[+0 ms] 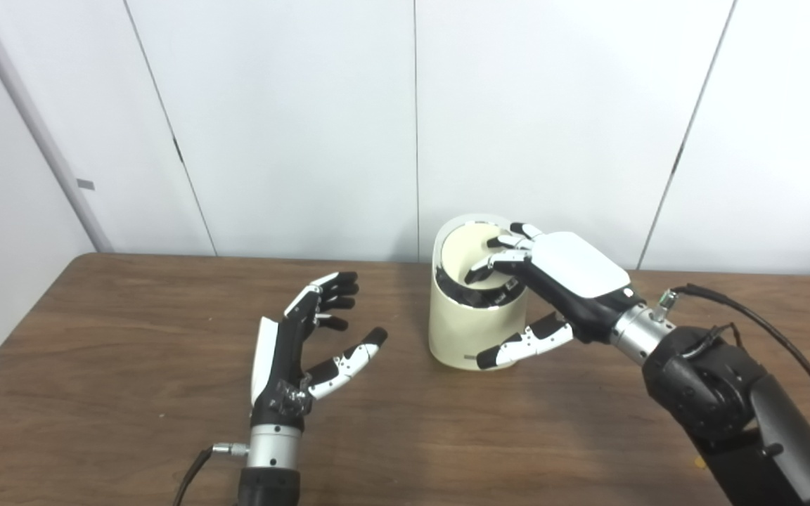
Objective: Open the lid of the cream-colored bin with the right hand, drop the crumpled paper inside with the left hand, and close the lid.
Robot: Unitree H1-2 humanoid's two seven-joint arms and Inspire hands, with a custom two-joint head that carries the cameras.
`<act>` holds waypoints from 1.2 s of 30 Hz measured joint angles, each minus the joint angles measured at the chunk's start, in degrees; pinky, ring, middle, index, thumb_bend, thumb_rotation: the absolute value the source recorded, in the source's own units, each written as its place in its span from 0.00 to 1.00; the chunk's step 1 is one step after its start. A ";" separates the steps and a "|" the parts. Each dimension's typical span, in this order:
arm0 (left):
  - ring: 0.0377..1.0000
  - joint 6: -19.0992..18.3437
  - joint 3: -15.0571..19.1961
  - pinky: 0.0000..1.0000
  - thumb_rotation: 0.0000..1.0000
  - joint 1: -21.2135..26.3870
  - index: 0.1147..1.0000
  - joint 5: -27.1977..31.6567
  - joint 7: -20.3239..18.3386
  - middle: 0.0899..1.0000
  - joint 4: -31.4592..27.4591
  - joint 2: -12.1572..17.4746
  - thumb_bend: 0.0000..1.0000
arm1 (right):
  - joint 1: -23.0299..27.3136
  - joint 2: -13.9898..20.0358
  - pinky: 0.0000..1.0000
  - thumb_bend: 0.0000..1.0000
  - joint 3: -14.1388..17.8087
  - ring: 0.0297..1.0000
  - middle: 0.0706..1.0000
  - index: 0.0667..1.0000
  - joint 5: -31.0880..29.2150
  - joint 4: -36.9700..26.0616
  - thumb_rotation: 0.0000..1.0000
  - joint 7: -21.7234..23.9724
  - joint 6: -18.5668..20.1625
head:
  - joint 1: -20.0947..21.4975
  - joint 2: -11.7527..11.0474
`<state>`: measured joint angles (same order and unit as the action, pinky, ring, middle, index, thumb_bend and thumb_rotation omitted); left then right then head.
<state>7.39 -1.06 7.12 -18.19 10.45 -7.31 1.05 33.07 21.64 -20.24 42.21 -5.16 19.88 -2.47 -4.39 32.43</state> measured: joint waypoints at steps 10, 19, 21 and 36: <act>0.69 0.00 0.00 0.59 0.15 0.00 0.73 0.02 -0.02 0.71 -0.03 0.01 0.64 | 0.01 0.00 1.00 0.75 0.02 0.90 0.69 0.71 -0.28 0.08 0.65 0.00 0.05 | 0.09 -0.26; 0.69 0.01 -0.05 0.59 0.14 0.02 0.73 0.03 -0.02 0.71 -0.02 0.01 0.64 | 0.11 0.04 1.00 0.73 0.82 0.90 0.70 0.71 -0.73 -0.19 0.66 0.33 0.33 | 0.09 -0.53; 0.69 0.01 -0.11 0.59 0.14 0.03 0.73 0.03 -0.02 0.71 -0.02 0.01 0.64 | 0.11 0.04 1.00 0.73 1.13 0.90 0.70 0.71 -0.85 -0.39 0.65 0.69 0.57 | 0.09 -0.53; 0.69 0.01 -0.27 0.59 0.14 0.05 0.73 0.06 -0.10 0.71 -0.02 0.03 0.65 | 0.21 -0.25 0.98 0.74 5.22 0.91 0.75 0.76 -2.07 -0.95 0.67 1.51 1.93 | 0.26 -0.44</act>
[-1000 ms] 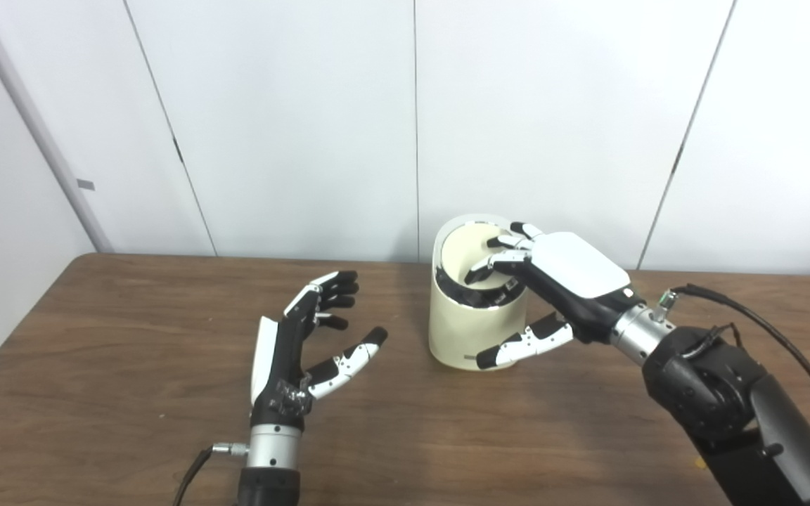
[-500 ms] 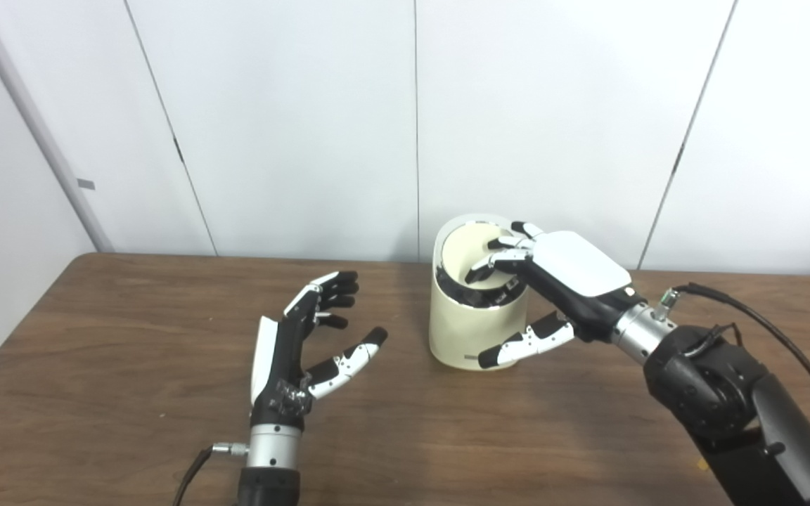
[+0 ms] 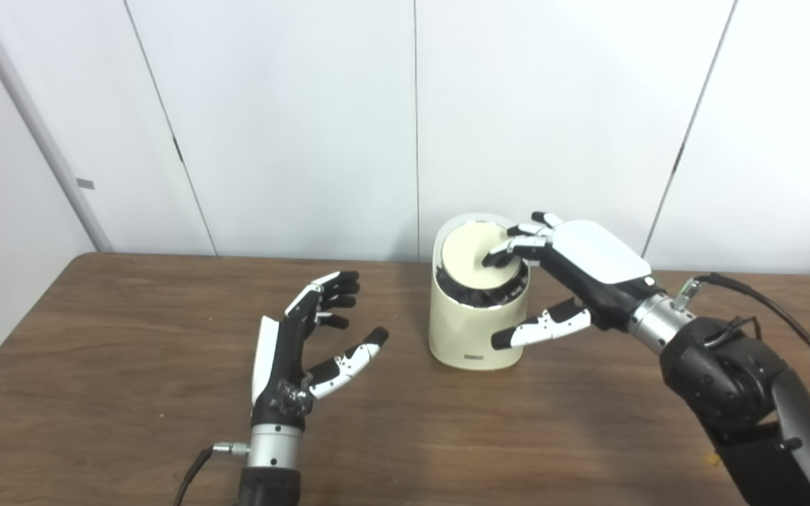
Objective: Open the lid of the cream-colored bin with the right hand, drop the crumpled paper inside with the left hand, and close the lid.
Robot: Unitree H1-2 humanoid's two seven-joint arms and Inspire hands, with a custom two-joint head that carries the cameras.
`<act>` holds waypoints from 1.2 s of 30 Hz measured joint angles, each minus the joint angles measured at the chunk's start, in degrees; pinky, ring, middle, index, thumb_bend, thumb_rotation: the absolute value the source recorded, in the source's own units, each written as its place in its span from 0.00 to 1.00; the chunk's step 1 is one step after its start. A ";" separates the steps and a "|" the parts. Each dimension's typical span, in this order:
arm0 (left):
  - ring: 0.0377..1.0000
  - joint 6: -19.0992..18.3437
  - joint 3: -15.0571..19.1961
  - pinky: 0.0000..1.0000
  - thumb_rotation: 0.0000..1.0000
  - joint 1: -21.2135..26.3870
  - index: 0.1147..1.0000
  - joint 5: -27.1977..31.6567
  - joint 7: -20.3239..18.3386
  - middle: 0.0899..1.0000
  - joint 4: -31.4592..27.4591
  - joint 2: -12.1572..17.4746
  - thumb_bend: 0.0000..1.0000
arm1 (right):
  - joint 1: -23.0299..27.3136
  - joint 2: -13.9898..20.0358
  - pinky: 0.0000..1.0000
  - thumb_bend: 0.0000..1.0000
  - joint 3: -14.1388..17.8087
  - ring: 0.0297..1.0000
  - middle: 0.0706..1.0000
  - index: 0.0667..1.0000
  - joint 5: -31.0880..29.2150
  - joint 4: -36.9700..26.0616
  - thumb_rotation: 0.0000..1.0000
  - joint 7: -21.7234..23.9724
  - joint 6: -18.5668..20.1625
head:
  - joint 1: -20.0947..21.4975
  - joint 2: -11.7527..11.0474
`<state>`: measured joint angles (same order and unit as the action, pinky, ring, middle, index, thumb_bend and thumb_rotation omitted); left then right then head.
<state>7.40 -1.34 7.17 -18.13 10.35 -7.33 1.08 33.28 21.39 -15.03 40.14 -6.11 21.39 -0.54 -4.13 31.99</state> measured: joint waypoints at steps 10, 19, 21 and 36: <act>0.70 0.00 -0.11 0.61 0.15 0.03 0.73 0.01 -0.12 0.72 0.00 0.02 0.65 | -0.02 -1.05 0.93 0.74 2.44 0.92 0.81 0.81 -0.82 -0.42 0.61 -2.50 0.07 | 0.09 0.26; 0.70 0.01 -0.18 0.60 0.15 0.07 0.73 0.02 -0.12 0.72 0.01 0.02 0.65 | -2.74 -0.48 0.73 0.81 5.35 0.84 0.84 0.85 -2.98 -1.71 0.42 -5.16 -1.08 | 0.26 0.09; 0.70 0.01 -0.19 0.60 0.16 0.07 0.73 -0.04 -0.12 0.72 0.00 0.23 0.64 | -4.24 -0.35 0.79 0.82 6.10 0.85 0.85 0.86 -3.83 -1.69 0.40 -5.26 -1.02 | 0.26 0.00; 0.69 0.01 -0.18 0.59 0.12 0.12 0.72 0.14 -0.55 0.71 0.00 0.75 0.66 | -14.34 -0.34 0.78 0.92 10.21 0.89 0.94 0.95 -13.53 3.29 0.46 -7.87 -1.87 | 1.05 0.09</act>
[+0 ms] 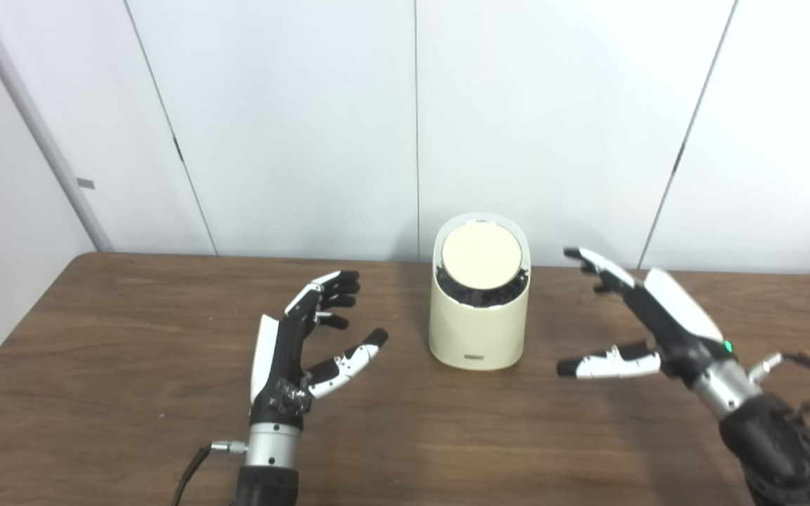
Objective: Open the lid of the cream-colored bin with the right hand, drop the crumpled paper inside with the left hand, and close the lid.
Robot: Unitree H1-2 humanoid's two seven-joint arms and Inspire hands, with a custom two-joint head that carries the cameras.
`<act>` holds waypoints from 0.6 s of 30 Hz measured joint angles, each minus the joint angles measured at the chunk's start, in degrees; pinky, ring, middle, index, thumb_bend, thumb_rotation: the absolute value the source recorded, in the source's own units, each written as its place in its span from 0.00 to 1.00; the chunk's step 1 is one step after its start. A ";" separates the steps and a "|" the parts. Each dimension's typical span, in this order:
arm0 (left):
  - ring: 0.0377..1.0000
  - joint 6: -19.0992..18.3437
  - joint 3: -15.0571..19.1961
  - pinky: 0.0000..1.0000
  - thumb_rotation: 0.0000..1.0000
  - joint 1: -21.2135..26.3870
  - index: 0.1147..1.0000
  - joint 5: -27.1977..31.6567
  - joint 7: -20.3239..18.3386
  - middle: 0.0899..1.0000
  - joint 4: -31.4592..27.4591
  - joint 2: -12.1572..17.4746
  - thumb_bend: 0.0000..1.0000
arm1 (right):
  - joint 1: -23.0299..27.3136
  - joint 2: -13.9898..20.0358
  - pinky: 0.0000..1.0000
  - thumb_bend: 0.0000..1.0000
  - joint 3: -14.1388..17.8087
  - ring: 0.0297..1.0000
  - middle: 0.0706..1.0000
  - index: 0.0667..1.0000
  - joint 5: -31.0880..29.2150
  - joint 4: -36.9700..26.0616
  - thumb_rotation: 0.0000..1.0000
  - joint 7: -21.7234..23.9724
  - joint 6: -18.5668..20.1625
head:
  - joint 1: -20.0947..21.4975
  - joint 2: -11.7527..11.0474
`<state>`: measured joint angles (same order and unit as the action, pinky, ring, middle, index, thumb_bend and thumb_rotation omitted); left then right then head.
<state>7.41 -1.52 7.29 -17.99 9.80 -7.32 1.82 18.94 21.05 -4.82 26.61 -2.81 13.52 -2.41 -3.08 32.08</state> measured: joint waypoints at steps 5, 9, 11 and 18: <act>0.69 0.00 -0.11 0.58 0.12 0.00 0.73 0.00 -0.87 0.71 0.00 -0.05 0.66 | -0.95 -0.02 0.77 0.90 0.17 0.88 0.94 0.95 -0.38 0.13 0.42 -0.74 0.04 | 0.09 0.00; 0.70 0.00 -0.04 0.57 0.13 0.00 0.73 0.07 -1.22 0.72 0.00 0.03 0.66 | -1.85 -0.26 0.73 0.91 0.27 0.86 0.92 0.93 -0.43 0.64 0.38 -1.62 0.04 | 0.35 0.09; 0.70 0.00 0.01 0.57 0.13 0.00 0.74 0.30 -1.53 0.73 0.01 0.28 0.66 | -2.46 -0.90 0.71 0.91 0.33 0.85 0.91 0.93 -0.49 0.87 0.36 -2.42 0.24 | 0.53 0.00; 0.71 0.08 -0.01 0.57 0.12 0.01 0.76 0.80 -3.19 0.75 0.99 1.35 0.68 | -4.16 -4.44 0.72 0.87 0.97 0.85 0.91 0.92 -3.11 0.87 0.27 -4.27 1.78 | 2.64 -0.35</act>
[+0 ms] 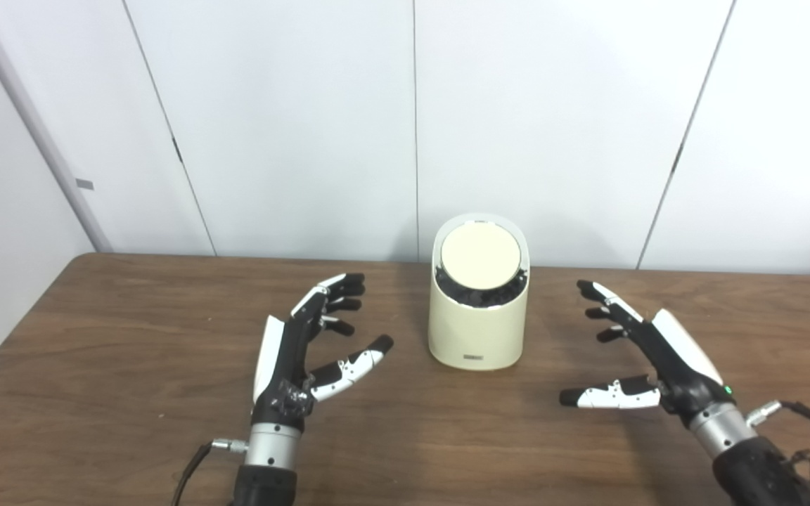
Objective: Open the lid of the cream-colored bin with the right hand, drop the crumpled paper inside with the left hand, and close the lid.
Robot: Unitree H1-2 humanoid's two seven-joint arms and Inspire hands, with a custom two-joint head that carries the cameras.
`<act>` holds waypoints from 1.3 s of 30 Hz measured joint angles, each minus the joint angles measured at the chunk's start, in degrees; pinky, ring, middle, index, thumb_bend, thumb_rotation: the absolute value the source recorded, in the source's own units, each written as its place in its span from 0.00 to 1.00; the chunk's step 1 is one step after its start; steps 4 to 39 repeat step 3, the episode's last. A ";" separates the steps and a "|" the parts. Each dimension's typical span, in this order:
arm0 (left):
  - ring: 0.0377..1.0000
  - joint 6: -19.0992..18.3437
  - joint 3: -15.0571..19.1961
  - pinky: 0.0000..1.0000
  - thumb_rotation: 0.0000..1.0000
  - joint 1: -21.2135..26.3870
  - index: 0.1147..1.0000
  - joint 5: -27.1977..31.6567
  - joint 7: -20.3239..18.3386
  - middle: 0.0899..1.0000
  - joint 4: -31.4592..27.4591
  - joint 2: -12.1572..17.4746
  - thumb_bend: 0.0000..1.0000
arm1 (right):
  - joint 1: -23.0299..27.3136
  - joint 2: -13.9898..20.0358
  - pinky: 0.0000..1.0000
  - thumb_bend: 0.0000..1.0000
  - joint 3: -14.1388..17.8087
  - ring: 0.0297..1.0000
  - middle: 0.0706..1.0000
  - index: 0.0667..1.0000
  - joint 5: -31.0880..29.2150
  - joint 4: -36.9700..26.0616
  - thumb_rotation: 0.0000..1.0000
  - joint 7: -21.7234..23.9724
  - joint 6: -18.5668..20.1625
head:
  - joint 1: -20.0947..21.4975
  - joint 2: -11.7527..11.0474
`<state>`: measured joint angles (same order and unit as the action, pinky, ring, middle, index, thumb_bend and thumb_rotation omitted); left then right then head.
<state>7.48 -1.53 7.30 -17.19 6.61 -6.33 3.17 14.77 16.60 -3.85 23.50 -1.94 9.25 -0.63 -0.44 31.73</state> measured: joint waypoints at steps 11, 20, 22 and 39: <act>0.71 -0.01 0.10 0.57 0.12 0.03 0.77 0.33 -0.77 0.75 0.03 0.82 0.69 | -0.33 -1.54 0.73 0.85 0.15 0.86 0.92 0.92 -0.29 -0.05 0.28 -0.87 0.64 | 2.10 -0.09; 0.71 -0.01 0.10 0.57 0.12 0.03 0.77 0.33 -0.77 0.75 0.03 0.82 0.69 | -0.33 -1.54 0.73 0.85 0.15 0.86 0.92 0.92 -0.29 -0.05 0.28 -0.87 0.64 | 2.10 -0.09; 0.71 -0.01 0.10 0.57 0.12 0.03 0.77 0.33 -0.77 0.75 0.03 0.82 0.69 | -0.33 -1.54 0.73 0.85 0.15 0.86 0.92 0.92 -0.29 -0.05 0.28 -0.87 0.64 | 2.10 -0.09; 0.71 -0.01 0.10 0.57 0.12 0.03 0.77 0.33 -0.77 0.75 0.03 0.82 0.69 | -0.33 -1.54 0.73 0.85 0.15 0.86 0.92 0.92 -0.29 -0.05 0.28 -0.87 0.64 | 2.10 -0.09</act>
